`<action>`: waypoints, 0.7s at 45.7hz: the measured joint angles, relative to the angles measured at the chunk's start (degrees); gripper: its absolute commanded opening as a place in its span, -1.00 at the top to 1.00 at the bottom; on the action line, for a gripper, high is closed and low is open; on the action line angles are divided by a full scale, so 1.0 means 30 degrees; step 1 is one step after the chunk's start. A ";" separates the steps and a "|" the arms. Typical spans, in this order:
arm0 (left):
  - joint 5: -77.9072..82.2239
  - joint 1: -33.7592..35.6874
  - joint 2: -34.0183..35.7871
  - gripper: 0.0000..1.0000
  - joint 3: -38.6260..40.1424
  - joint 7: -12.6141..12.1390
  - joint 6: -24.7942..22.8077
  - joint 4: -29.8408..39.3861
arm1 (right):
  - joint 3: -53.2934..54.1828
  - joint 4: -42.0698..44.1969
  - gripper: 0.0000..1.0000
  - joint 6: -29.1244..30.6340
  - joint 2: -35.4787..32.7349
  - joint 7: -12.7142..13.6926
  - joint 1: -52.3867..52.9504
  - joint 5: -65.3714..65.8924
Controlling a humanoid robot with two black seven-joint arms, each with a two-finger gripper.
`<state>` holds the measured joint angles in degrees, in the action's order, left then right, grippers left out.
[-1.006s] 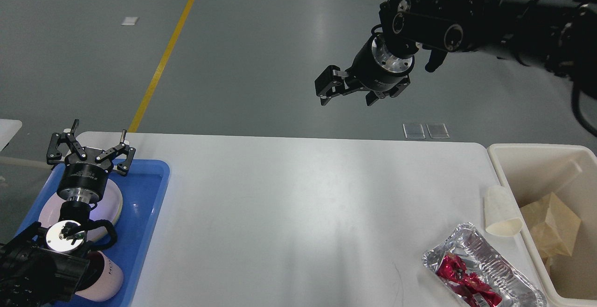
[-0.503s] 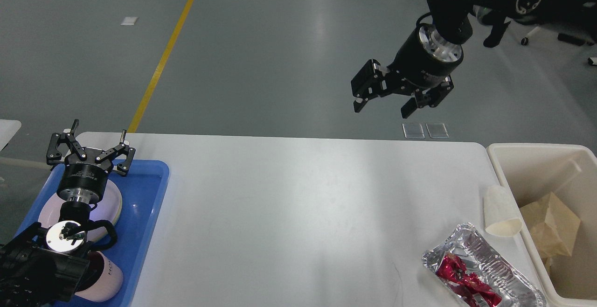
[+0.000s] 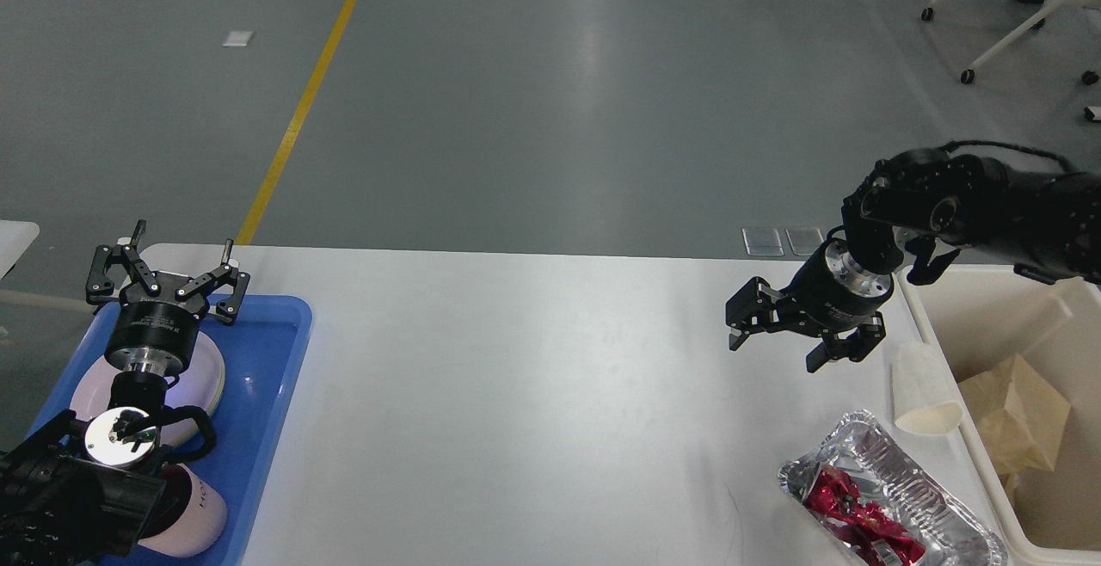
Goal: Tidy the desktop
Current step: 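Raise the right gripper and lower it onto the plastic bag of red cans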
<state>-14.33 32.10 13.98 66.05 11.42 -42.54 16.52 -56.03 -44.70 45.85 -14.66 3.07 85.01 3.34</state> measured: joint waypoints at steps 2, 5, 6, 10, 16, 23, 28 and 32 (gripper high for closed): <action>0.0000 0.0000 0.0000 -0.93 0.0000 0.0000 0.0000 0.0000 | 0.0007 0.0319 -1.00 -0.0250 -0.0051 0.0000 -0.0603 0.0001; 0.0000 0.0000 0.0000 -0.93 -0.0001 0.0000 0.0000 0.0000 | 0.0013 0.0809 -1.00 -0.0626 -0.0080 0.0001 -0.1558 -0.0001; 0.0000 -0.0001 0.0000 -0.93 -0.0001 0.0000 0.0000 0.0000 | 0.0014 0.0953 -1.00 -0.0712 -0.0086 0.0000 -0.1824 -0.0001; 0.0000 -0.0004 0.0000 -0.93 -0.0001 0.0000 0.0000 0.0000 | 0.0013 0.1513 -1.00 -0.0949 -0.0097 -0.0002 -0.2814 0.0001; 0.0000 -0.0005 0.0000 -0.93 -0.0005 0.0001 0.0000 0.0000 | -0.0006 0.1736 -1.00 -0.1009 -0.0098 -0.0021 -0.3445 0.0000; 0.0000 -0.0007 0.0000 -0.93 -0.0005 0.0001 0.0000 0.0000 | 0.0012 0.2436 -1.00 -0.1200 -0.0077 -0.0030 -0.4429 0.0000; 0.0000 -0.0006 0.0000 -0.93 -0.0010 0.0002 0.0000 0.0000 | 0.0034 0.2778 -1.00 -0.2249 -0.0067 -0.0030 -0.5374 -0.0001; 0.0000 -0.0005 0.0000 -0.93 -0.0013 0.0017 0.0000 0.0000 | 0.0035 0.2852 -0.98 -0.3455 -0.0064 -0.0030 -0.6089 -0.0001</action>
<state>-14.33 32.09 13.98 66.01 11.47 -42.54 16.52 -55.93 -36.15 35.48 -14.85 2.98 66.74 3.34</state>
